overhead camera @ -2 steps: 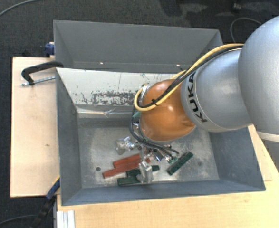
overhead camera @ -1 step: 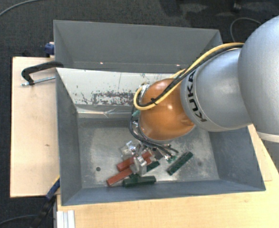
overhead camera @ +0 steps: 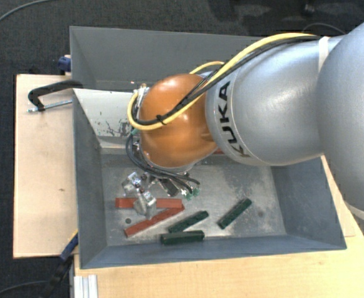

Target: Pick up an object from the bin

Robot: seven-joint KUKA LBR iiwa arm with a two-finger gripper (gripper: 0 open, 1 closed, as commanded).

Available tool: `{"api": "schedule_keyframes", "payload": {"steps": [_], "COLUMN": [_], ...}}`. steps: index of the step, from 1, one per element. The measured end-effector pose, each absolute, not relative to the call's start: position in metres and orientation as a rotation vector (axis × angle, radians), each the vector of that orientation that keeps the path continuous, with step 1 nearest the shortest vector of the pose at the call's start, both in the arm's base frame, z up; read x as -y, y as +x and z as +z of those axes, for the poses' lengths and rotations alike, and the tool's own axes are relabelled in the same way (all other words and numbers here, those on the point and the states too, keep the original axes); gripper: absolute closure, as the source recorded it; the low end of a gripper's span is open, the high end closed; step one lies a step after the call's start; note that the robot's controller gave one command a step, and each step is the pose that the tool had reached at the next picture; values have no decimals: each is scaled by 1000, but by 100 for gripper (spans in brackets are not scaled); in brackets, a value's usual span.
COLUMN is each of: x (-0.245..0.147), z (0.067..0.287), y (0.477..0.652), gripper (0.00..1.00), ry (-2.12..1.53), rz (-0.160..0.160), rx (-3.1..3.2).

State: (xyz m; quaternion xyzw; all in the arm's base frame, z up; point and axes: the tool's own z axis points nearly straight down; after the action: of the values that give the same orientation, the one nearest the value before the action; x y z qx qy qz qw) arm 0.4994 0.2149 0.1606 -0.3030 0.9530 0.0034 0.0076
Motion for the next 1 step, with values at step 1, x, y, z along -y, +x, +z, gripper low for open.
{"api": "schedule_keyframes", "payload": {"steps": [1], "x": [-207], "z": [297], "y": [521], "gripper": [100], "ry": [-938], "rz": [3], "rx": [-2981]}}
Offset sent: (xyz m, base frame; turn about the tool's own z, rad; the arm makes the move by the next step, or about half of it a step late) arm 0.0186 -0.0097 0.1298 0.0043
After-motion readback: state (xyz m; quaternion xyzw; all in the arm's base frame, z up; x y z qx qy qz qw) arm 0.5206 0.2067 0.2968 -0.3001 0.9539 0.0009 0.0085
